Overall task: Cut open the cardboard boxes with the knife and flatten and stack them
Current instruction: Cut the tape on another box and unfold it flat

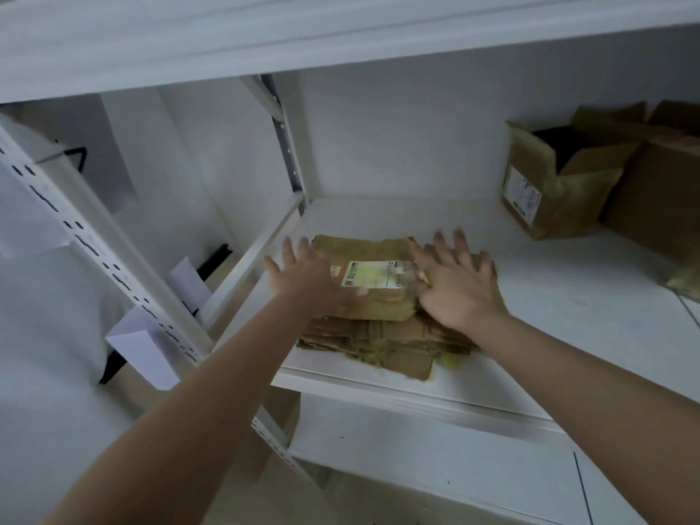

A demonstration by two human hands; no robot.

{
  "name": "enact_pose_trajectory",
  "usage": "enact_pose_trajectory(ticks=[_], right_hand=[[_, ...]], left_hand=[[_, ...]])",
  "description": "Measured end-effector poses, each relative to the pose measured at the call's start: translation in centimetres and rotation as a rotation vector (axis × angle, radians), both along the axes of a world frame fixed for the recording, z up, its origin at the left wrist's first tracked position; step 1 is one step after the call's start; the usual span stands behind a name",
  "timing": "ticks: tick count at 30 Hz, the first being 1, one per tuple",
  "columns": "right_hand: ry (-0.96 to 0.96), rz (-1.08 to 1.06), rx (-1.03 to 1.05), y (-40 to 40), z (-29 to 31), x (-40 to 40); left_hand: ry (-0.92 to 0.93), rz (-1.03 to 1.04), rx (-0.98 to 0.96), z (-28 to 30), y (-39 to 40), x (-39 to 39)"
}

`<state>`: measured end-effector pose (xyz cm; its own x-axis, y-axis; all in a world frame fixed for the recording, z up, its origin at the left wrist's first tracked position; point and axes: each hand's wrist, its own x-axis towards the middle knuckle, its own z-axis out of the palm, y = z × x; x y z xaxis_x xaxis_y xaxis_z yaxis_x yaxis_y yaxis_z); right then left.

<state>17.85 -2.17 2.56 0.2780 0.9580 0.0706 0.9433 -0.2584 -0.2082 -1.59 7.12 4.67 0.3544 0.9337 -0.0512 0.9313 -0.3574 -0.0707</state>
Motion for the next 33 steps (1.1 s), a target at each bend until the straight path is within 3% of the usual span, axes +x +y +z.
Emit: enact_pose_trajectory(ticks=[5, 9, 13, 17, 24, 26, 29, 33], right_hand=[[0.231, 0.066, -0.149, 0.7, -3.4, -1.4], [0.328, 0.0, -0.047, 1.6, -2.6, -1.4], [0.308, -0.258, -0.079, 1.9, -1.6, 0.2], [0.425, -0.45, -0.176, 1.5, -0.9, 1.2], [0.287, -0.39, -0.19, 1.8, 0.9, -0.8], [0.244, -0.263, -0.073, 1.9, 1.2, -1.0], [0.129, -0.058, -0.041, 1.7, 0.1, -1.7], [0.162, -0.026, -0.111, 1.0, -3.7, -1.4]], left_hand=[[-0.022, -0.123, -0.205, -1.8, 1.9, 1.0], [-0.183, 0.052, -0.199, -2.8, 4.0, -0.5], [-0.399, 0.12, -0.291, -3.8, 2.9, -2.0], [-0.48, 0.126, -0.285, -3.8, 2.7, -2.6], [-0.157, 0.067, -0.242, -2.8, 4.3, -3.5], [-0.176, 0.052, -0.108, -2.4, 3.7, -1.9], [-0.264, -0.149, -0.002, -2.0, 1.4, 1.5], [-0.195, -0.244, -0.065, -5.4, -0.7, 3.0]])
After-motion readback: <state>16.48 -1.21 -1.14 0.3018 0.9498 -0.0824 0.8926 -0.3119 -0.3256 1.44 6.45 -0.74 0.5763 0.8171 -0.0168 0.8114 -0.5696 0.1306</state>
